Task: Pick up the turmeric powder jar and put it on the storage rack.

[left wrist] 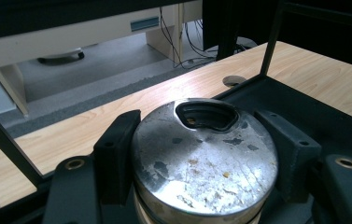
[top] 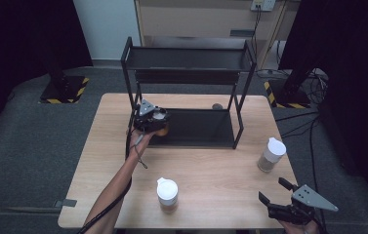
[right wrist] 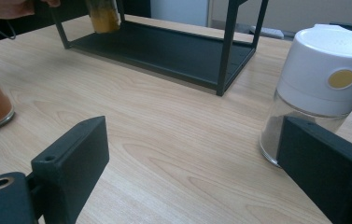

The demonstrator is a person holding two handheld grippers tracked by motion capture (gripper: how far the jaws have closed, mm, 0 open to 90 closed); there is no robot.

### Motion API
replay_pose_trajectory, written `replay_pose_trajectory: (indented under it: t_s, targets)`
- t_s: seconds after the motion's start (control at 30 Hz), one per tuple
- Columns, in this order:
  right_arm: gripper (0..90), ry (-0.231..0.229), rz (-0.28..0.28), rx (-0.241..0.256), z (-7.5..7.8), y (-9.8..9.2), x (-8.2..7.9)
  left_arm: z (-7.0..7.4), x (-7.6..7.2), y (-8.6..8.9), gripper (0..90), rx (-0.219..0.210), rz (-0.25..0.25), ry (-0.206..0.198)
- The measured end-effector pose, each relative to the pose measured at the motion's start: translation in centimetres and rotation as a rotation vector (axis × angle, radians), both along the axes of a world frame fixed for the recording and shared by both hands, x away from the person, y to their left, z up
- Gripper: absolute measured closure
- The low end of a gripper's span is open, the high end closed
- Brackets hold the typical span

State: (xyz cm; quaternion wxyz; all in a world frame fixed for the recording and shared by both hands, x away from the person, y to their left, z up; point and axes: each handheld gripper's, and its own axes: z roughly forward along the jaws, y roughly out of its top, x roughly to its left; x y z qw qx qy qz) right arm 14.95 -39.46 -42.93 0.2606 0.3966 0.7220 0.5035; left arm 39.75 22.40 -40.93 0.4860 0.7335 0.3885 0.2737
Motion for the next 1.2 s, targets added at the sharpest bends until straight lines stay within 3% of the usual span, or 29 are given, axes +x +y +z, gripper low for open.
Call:
replay_pose_trajectory:
  t_s: [0.17,0.23,1.2]
  targets:
    - [9.3,0.000,0.001,0.001,0.0,0.0,0.0,-0.6,0.3,-0.2,33.9,0.023,0.016,0.014]
    - [9.3,-0.001,0.002,0.000,0.0,0.0,0.0,-1.0,0.3,-0.1,33.9,0.004,0.021,0.024]
    - [9.3,0.002,0.001,0.000,0.0,0.0,0.0,-2.4,0.6,0.2,33.9,-0.008,0.050,0.043]
